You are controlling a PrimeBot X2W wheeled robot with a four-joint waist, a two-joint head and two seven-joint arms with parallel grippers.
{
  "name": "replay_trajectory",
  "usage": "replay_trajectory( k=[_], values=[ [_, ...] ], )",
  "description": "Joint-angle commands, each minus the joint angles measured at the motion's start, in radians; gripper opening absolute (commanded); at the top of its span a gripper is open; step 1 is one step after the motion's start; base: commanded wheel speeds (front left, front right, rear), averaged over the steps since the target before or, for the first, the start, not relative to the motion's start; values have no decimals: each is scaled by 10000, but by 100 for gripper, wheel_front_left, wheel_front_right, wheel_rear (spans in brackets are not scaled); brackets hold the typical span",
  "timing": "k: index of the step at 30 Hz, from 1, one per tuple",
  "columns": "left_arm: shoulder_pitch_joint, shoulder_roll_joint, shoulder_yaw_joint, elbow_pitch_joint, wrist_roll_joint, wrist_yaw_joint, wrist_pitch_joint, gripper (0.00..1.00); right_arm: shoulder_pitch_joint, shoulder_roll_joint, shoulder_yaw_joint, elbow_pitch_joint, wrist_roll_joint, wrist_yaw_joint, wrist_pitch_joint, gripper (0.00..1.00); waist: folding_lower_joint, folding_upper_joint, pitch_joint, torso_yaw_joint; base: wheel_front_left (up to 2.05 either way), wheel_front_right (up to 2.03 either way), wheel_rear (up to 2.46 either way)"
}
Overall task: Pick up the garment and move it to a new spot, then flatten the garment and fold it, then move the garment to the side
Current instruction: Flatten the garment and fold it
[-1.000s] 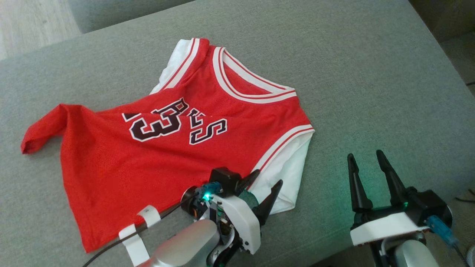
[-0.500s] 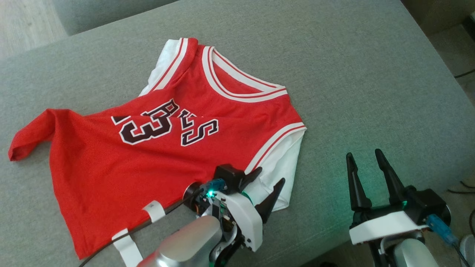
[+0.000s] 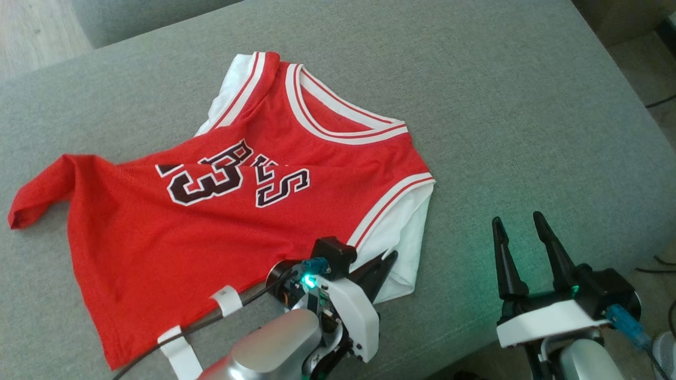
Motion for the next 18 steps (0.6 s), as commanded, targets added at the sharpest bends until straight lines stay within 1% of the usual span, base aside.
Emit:
replay_trajectory(
  k=[1,4,5,6,7,12,18],
  values=[
    [-344,-75,41,-138,-56,-62,-73,0,-295,-41,234,-252,71,67,-111,100,0,0,1,8,0,0,0],
    [-371,-75,-57,-372,-158,-176,-102,0,-301,-41,225,-249,78,67,-111,100,0,0,-4,18,0,0,0],
    [-363,-75,-152,-685,-314,-333,-201,34,-300,-41,220,-241,77,67,-111,100,0,0,-19,22,0,0,0],
    [-347,-75,-211,-825,-389,-403,-258,71,-300,-41,222,-232,78,67,-111,100,0,0,-30,22,0,0,0],
    [-324,-75,-297,-949,-460,-478,-284,100,-302,-41,228,-220,79,67,-111,100,0,0,-43,19,0,0,0],
    [-210,-75,-747,-1408,-746,-783,-239,100,-318,-41,262,-173,98,67,-111,100,0,0,-128,-30,0,0,0],
    [-346,-75,-778,-1379,-880,-849,-720,100,-231,-41,194,-152,74,67,-111,100,0,0,-323,-6,0,0,0]
  ],
)
